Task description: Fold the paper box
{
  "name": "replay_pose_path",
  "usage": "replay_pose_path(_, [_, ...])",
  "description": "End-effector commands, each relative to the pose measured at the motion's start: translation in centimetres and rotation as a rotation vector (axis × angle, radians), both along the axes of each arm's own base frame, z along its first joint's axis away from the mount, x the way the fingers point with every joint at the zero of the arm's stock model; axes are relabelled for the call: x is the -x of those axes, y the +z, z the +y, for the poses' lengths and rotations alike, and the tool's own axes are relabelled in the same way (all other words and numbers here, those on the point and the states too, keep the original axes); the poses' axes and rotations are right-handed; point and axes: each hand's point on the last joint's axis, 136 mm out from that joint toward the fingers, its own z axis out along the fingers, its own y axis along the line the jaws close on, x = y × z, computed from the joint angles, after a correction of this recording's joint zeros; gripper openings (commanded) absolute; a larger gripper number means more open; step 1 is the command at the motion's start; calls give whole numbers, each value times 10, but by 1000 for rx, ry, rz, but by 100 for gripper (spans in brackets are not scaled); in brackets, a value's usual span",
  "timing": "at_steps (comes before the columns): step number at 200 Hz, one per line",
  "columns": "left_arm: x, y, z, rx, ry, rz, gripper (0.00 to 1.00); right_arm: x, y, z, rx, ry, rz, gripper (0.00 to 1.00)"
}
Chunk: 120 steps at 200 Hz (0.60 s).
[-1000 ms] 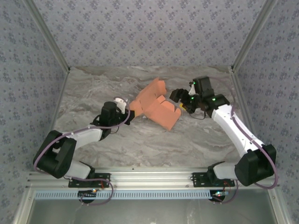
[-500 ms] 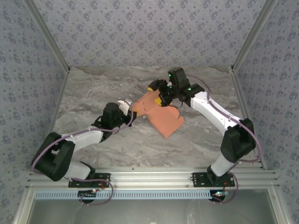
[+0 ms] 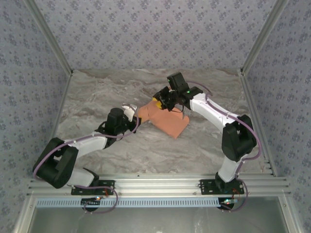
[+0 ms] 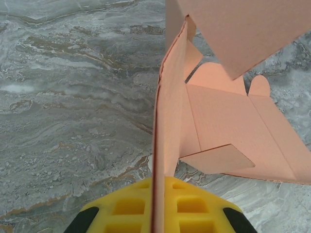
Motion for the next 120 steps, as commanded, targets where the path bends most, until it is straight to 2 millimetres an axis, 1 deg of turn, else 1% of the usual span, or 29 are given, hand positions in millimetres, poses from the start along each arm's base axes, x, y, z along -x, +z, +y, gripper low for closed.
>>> replay_pose_path(1, [-3, 8, -3, 2, -12, -44, 0, -5, -10, -7, 45, -16, 10, 28])
replay_pose_path(11, [-3, 8, -3, 1, -16, -41, 0, -6, -12, -7, 38, -14, 13, 26])
replay_pose_path(22, [-4, 7, -3, -1, -15, -38, 0, -5, -12, -5, 24, -3, 17, 28])
replay_pose_path(42, [-5, 6, -3, -6, -10, -32, 0, -2, -7, -4, 0, 4, 18, 44])
replay_pose_path(55, [-6, 4, -4, -9, -13, -25, 0, 3, -1, -2, -22, 7, 14, 47])
replay_pose_path(75, [-6, 4, -5, -11, -14, -20, 0, 12, 12, 2, -39, 30, -7, 55])
replay_pose_path(99, [-6, 5, -5, -9, -17, -21, 0, 21, 22, 8, -30, 56, -35, 57])
replay_pose_path(120, [-6, 5, -6, -8, -20, -20, 0, 29, 21, 20, -10, 78, -53, 58])
